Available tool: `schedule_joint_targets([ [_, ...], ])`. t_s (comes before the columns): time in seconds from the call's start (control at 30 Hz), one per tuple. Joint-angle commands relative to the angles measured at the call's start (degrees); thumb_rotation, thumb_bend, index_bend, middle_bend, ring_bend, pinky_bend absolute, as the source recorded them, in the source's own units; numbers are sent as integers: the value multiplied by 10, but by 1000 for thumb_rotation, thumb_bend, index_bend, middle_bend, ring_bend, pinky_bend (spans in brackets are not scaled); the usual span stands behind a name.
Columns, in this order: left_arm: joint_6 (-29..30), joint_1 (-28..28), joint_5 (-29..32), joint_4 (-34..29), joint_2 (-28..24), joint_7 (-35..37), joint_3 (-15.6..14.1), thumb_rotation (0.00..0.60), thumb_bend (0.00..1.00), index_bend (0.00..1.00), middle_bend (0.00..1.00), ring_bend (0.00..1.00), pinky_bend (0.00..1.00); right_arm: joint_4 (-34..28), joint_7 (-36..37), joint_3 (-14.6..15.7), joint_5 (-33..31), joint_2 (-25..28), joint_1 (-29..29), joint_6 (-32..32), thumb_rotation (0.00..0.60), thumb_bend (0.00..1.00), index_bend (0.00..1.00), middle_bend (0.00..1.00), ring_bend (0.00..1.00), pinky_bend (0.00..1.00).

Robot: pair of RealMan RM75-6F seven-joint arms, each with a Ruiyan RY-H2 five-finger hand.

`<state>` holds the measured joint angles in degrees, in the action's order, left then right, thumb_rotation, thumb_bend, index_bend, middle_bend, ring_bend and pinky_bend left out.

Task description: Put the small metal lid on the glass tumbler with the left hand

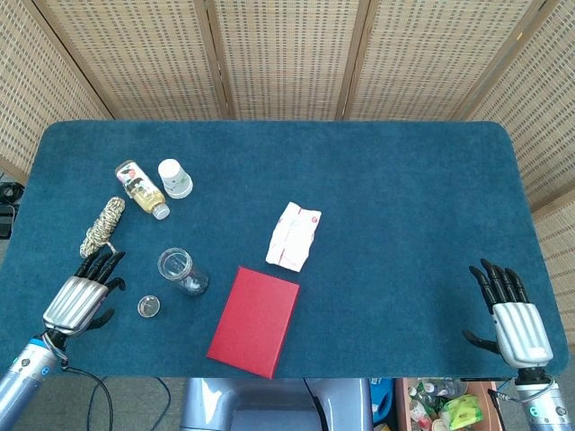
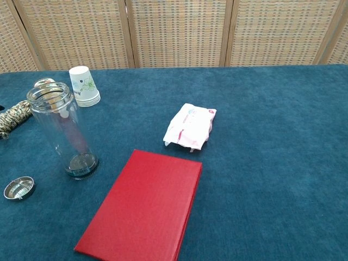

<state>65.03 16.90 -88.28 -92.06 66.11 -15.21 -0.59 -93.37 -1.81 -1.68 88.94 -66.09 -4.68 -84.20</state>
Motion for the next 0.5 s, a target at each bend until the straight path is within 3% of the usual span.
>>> schedule_joint_targets([
  [0.03, -5, 4, 5, 4, 8, -8, 0, 600, 357, 410, 0, 0, 0, 0, 1, 0, 1, 0, 0, 0, 600, 0, 0, 0, 0, 0],
  [0.5, -31, 21, 30, 29, 46, -33, -1, 600, 408, 445, 0, 0, 0, 0, 1, 0, 0, -1, -1, 2, 600, 0, 0, 0, 0, 0],
])
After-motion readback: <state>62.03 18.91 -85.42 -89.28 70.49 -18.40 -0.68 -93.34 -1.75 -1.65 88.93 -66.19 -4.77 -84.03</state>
